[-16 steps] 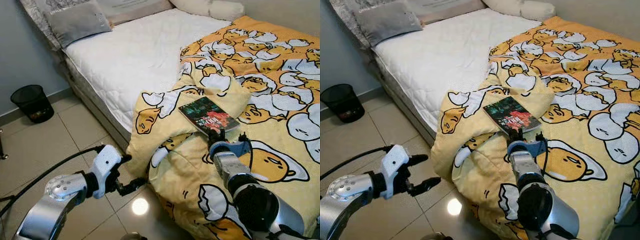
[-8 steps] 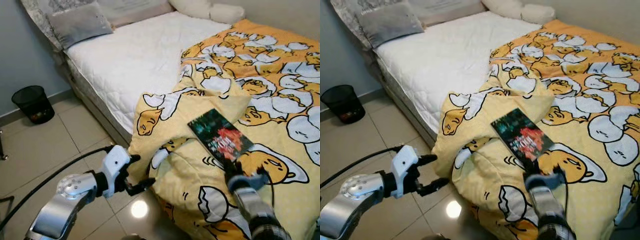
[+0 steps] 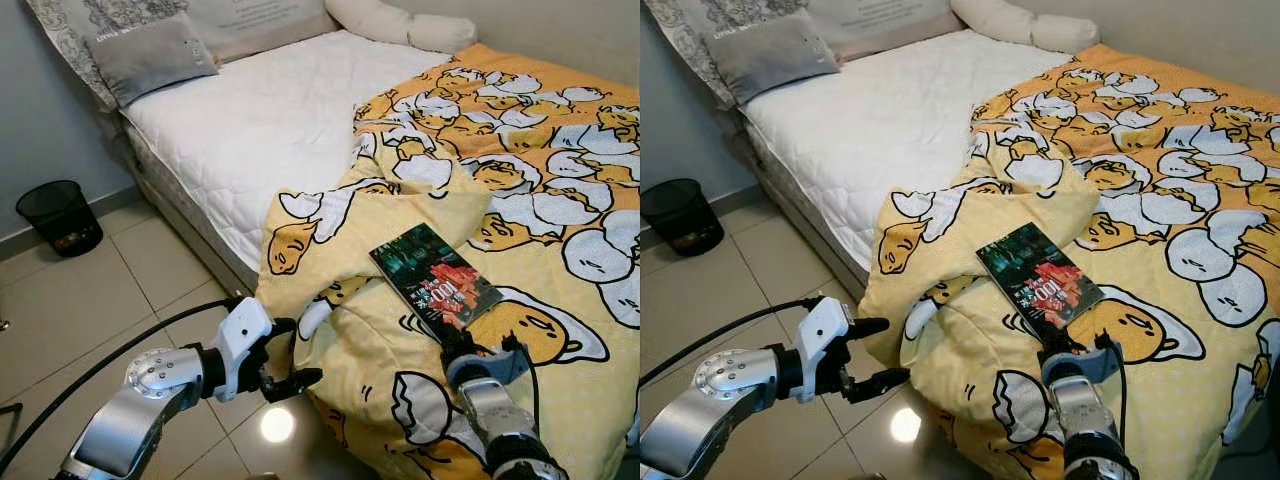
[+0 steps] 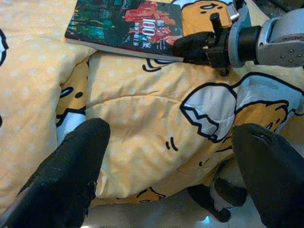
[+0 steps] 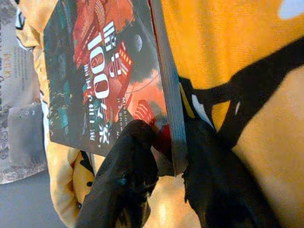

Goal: Clean up the room

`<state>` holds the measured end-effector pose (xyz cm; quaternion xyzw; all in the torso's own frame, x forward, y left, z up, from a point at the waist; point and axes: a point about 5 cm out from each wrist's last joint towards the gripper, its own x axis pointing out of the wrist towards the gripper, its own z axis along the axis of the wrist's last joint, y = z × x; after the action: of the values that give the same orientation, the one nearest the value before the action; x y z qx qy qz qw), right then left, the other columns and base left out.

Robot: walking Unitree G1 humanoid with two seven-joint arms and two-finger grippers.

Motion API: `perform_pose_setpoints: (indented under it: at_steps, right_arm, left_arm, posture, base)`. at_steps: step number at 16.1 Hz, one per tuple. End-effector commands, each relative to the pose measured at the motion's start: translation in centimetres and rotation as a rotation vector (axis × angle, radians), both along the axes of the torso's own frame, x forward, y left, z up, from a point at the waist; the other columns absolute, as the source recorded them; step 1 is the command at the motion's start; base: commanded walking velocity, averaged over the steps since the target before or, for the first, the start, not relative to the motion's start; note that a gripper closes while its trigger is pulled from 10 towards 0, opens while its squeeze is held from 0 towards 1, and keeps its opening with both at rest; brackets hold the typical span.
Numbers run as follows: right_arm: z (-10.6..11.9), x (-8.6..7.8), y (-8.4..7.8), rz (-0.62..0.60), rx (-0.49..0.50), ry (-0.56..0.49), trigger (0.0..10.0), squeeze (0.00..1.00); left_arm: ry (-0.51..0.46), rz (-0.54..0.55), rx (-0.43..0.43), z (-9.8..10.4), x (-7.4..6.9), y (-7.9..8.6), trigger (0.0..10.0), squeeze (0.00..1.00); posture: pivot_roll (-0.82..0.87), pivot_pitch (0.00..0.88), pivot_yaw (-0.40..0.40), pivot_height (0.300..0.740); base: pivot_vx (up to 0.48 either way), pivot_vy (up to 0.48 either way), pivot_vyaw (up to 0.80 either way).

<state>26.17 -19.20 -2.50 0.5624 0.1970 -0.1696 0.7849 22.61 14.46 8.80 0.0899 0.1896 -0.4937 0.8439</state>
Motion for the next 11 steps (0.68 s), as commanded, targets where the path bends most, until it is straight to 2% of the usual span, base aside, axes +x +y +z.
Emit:
perform_pose_setpoints:
  at_steps: [1, 3, 5, 6, 7, 8, 11]
  right_arm:
    - [-0.3, 0.0, 0.4, 0.003, -0.003, 0.045, 10.0, 1.00]
    - [-0.2, 0.5, 0.6, 0.003, -0.028, 0.082, 10.0, 1.00]
    - [-0.6, 0.4, 0.9, 0.002, -0.033, 0.136, 10.0, 1.00]
    - [-0.9, 0.2, 1.2, 0.005, -0.035, 0.174, 10.0, 0.79]
    - [-1.0, 0.1, 1.3, 0.008, -0.039, 0.186, 10.0, 0.79]
    - [-1.2, 0.0, 1.7, 0.021, -0.040, 0.199, 10.0, 0.00]
    - [-0.5, 1.0, 2.5, 0.045, -0.023, 0.156, 10.0, 0.00]
  left_arm:
    - [-0.008, 0.002, 0.014, 0.2, 0.3, 0.4, 10.0, 1.00]
    - [-0.008, 0.009, 0.022, 0.2, 0.3, 0.6, 10.0, 1.00]
    - [-0.004, 0.008, 0.024, 0.1, 0.2, 0.7, 10.0, 1.00]
    - [-0.001, 0.005, 0.026, 0.1, 0.1, 0.6, 10.0, 1.00]
    - [0.000, 0.004, 0.027, 0.1, 0.0, 0.6, 10.0, 1.00]
    - [0.002, 0.004, 0.027, 0.1, -0.1, 0.6, 10.0, 1.00]
    - [0.011, 0.002, 0.034, 0.0, -0.4, 0.7, 10.0, 0.99]
  posture:
    - [0.11, 0.000, 0.079, 0.740]
    - [0.12, 0.000, 0.078, 0.740]
    - [0.12, 0.000, 0.082, 0.740]
    - [0.13, 0.000, 0.080, 0.740]
    - [0.13, 0.000, 0.080, 0.740]
    - [0.14, 0.000, 0.081, 0.740]
    - [0.14, 0.000, 0.084, 0.740]
  base:
    - [0.000, 0.000, 0.00]
    - [0.000, 0.000, 0.00]
    - [0.000, 0.000, 0.00]
    - [0.000, 0.000, 0.00]
    - [0.000, 0.000, 0.00]
    - [0.000, 0.000, 0.00]
    - [0.000, 0.000, 0.00]
